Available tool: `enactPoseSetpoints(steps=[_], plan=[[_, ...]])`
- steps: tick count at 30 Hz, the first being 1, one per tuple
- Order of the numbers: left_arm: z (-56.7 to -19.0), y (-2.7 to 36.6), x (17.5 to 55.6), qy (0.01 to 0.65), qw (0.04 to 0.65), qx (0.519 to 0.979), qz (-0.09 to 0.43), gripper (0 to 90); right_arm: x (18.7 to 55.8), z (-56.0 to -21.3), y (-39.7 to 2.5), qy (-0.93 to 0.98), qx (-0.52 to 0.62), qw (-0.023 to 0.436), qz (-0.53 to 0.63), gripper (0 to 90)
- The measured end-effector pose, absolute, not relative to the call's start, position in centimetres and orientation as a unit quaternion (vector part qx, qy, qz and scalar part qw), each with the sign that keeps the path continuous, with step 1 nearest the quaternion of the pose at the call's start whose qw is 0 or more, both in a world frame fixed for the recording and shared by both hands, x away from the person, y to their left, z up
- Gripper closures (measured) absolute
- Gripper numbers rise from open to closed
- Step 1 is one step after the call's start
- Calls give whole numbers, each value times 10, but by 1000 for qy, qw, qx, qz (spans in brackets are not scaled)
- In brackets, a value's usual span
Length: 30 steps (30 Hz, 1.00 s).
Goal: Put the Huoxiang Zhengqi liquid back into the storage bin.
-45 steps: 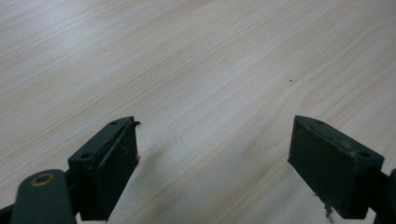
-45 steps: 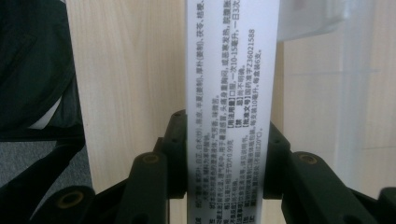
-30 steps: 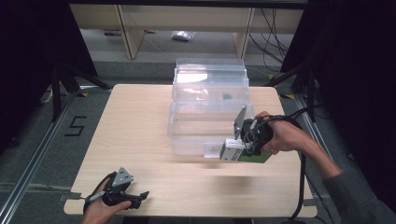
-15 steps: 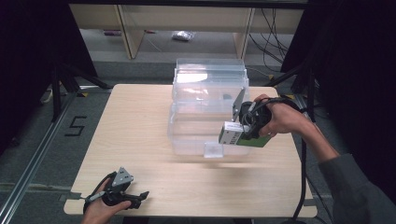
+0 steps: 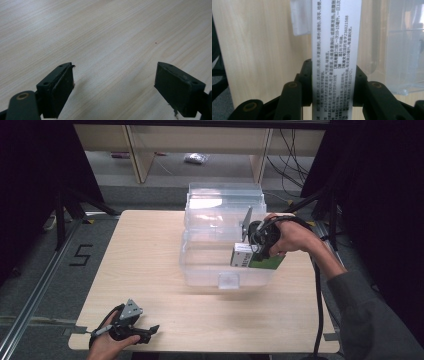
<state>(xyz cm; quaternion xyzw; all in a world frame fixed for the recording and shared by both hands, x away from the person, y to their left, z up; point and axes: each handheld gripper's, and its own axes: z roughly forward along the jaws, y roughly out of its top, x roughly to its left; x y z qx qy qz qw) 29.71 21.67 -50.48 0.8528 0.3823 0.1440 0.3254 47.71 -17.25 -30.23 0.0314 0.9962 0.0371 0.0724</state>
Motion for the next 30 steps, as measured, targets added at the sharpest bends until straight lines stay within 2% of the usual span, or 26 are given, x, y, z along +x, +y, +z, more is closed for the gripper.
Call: enactPoseSetpoints(steps=[13,30], plan=[[-505,217,297,380,325,854,143,151,505,-312,-170,996,37,73,30,640],[-505,216,297,385,332,849,143,151,517,-332,-168,998,23,62,24,639]])
